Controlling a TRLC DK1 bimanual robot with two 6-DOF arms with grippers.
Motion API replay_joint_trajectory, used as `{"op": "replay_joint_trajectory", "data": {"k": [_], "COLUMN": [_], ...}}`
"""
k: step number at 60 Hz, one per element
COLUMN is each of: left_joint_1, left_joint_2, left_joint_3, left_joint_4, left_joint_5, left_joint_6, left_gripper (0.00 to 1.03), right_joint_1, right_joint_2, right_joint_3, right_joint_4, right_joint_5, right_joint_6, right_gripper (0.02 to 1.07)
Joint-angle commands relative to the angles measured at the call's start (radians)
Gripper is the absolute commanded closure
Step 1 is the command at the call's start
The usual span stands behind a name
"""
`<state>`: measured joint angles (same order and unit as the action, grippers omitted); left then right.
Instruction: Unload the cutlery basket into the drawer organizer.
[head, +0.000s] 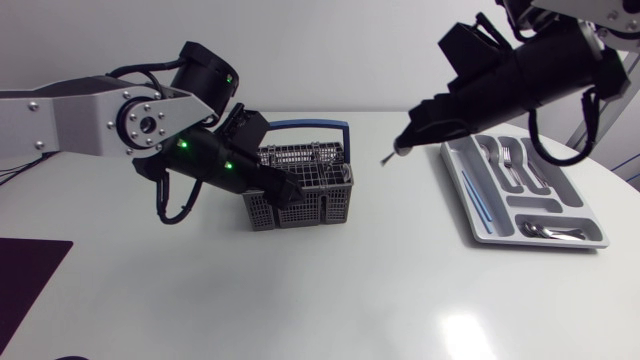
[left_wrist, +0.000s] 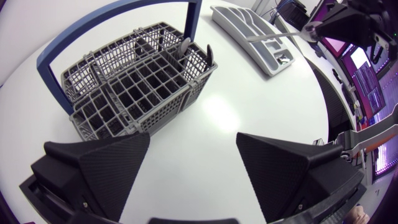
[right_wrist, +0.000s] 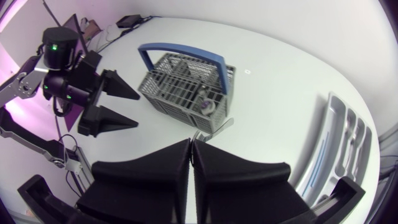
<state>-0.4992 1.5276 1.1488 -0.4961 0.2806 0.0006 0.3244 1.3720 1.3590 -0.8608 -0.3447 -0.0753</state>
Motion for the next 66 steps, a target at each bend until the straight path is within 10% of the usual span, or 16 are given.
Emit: {"op": "replay_joint_trajectory", "data": {"k": [1,41,66], "left_joint_1": [-0.019,-0.053,-0.071], "left_joint_2": [0.017,0.074,0.103], "left_joint_3": [0.022,0.121,0.17], "left_joint_4": [0.001,-0.033,-0.053], "left_joint_5": [0.009,0.017,0.023], "left_joint_6": [-0.014,-0.048,-0.076], "left_gripper": [0.06,0.06,0.06], "right_joint_1": [-0.035,-0.644,-0.782], "right_joint_2": [-0.047,-0.094,0.137], "right_joint_3": [-0.067,-0.403,-0.422], "right_joint_4": [-0.023,0.22,0.433], "right_joint_5": [0.044,0.358,0.435], "right_joint_6": [-0.032,-0.32,-0.376], "right_gripper": [1.01,1.01,1.01]}}
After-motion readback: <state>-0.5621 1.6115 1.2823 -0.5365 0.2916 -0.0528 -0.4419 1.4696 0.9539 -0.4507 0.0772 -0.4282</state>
